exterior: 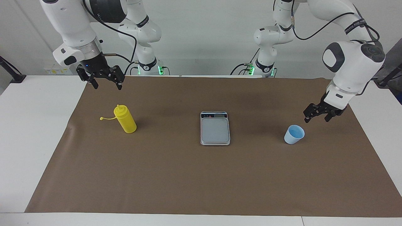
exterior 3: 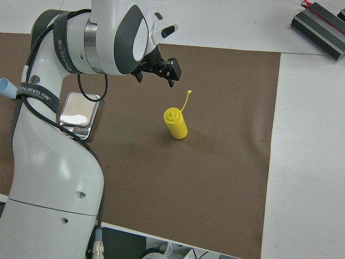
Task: Pour seasoning into cup on scale with both arms
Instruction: 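Reach the light-blue cup with the left gripper and grasp it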
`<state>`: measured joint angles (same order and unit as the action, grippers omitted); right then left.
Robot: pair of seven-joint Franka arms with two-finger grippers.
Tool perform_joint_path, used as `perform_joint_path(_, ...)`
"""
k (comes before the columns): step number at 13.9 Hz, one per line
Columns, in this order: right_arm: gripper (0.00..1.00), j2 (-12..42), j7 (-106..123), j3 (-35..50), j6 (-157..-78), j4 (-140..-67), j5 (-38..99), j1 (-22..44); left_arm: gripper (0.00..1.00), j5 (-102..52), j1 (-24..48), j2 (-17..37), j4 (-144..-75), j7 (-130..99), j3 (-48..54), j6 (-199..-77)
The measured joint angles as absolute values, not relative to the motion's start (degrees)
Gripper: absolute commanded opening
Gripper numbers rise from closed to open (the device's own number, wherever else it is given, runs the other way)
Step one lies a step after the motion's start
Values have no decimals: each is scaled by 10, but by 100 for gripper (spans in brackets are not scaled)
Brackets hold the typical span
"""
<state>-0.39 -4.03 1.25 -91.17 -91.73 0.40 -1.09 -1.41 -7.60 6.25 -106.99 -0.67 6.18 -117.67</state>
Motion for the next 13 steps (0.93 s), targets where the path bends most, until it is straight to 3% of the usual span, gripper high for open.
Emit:
perform_joint_path(8, 100, -4, -40, 12, -912, -918, 4, -11, 100, -14, -79, 68, -1166, -36, 64, -1285)
perform_joint_path(13, 100, -4, -40, 12, -912, -919, 4, -11, 100, -14, -78, 100, -1181, -55, 69, -1311)
